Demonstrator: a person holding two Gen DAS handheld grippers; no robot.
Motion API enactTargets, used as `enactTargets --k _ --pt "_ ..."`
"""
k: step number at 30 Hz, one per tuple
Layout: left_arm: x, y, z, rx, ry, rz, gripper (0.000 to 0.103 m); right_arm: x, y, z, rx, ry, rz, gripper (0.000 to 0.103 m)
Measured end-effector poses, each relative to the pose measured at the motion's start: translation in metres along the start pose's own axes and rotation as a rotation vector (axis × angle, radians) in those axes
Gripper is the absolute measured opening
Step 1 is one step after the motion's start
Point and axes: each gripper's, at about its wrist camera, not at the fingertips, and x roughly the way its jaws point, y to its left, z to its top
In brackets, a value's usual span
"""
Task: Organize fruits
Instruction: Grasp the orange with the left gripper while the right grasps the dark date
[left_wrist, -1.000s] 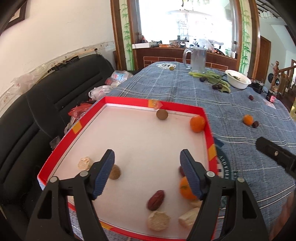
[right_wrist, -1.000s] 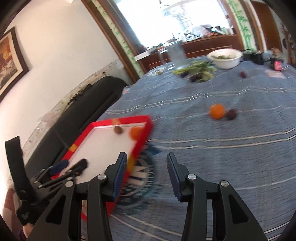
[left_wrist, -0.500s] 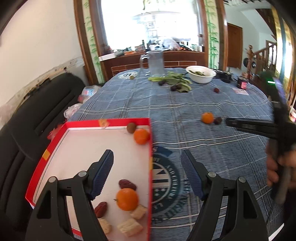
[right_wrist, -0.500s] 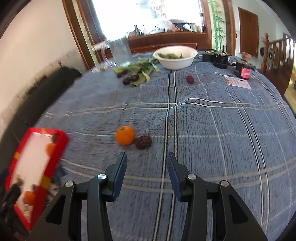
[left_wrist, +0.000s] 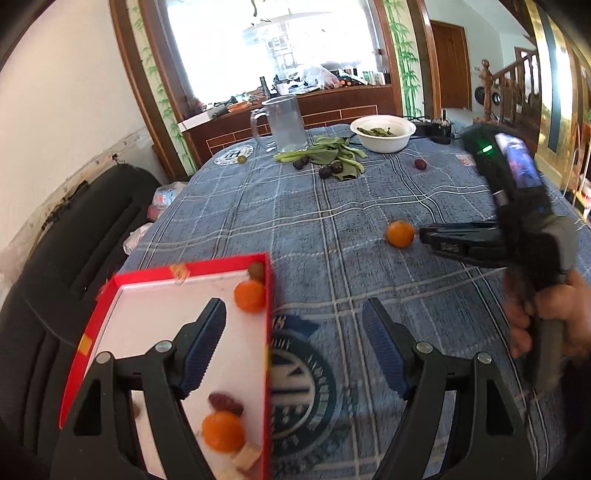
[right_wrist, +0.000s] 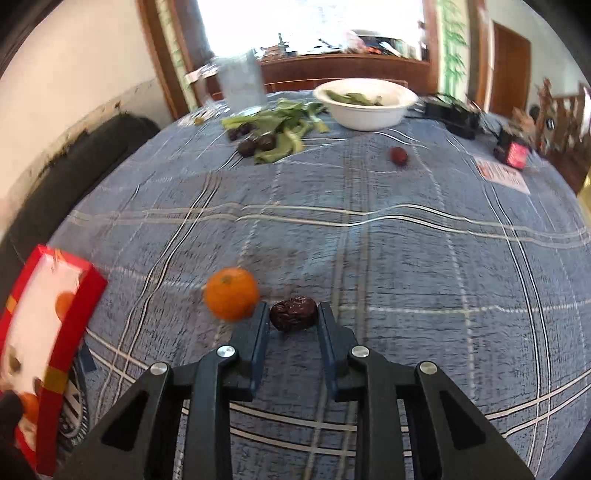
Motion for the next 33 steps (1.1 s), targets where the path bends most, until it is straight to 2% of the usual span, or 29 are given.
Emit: enactTargets --k 5,11,15,19,20,21,22,25,26,30,33 --pt "0.034 -0.028 0.03 0.014 0.037 -0.045 0.077 -0.022 -0.044 0.014 0.205 -0.058 0.077 0.025" --pt "0.083 -0.067 0.052 0.051 0.102 -0.066 0.077 -0.031 -0.072 0.014 0.332 -0.073 0.087 0.025" --pt "0.097 -0.08 0.058 0.05 0.118 -0.133 0.077 -0.029 -0.069 0.017 0.342 -0.066 0.089 0.025" --pt "0.11 -0.089 0.061 0.048 0.14 -0.139 0.077 -0.031 -0.067 0.02 0.337 -0.082 0.097 0.025" --pt "0.113 -0.089 0.061 0.046 0.141 -0.137 0.075 -0.031 -0.067 0.02 0.338 -0.087 0.096 0.025" --pt "0.116 -0.089 0.061 0.04 0.142 -0.135 0.065 -0.032 -0.068 0.02 0.338 -0.09 0.095 0.025" --pt "0.119 -0.089 0.062 0.031 0.151 -0.142 0.059 -0.032 -0.068 0.02 0.337 -0.091 0.092 0.025" --pt "0.124 -0.088 0.06 0.004 0.172 -0.206 0.044 -0.031 -0.067 0.02 0.33 -0.091 0.089 0.025" --pt "0.123 -0.091 0.059 0.012 0.167 -0.217 0.034 -0.031 -0.066 0.02 0.327 -0.092 0.088 0.025" --pt "0.108 -0.095 0.059 0.019 0.13 -0.195 0.033 -0.033 -0.063 0.02 0.306 -0.106 0.085 0.025" --pt "0.085 -0.09 0.06 0.019 0.066 -0.166 0.033 -0.036 -0.06 0.019 0.288 -0.125 0.081 0.025"
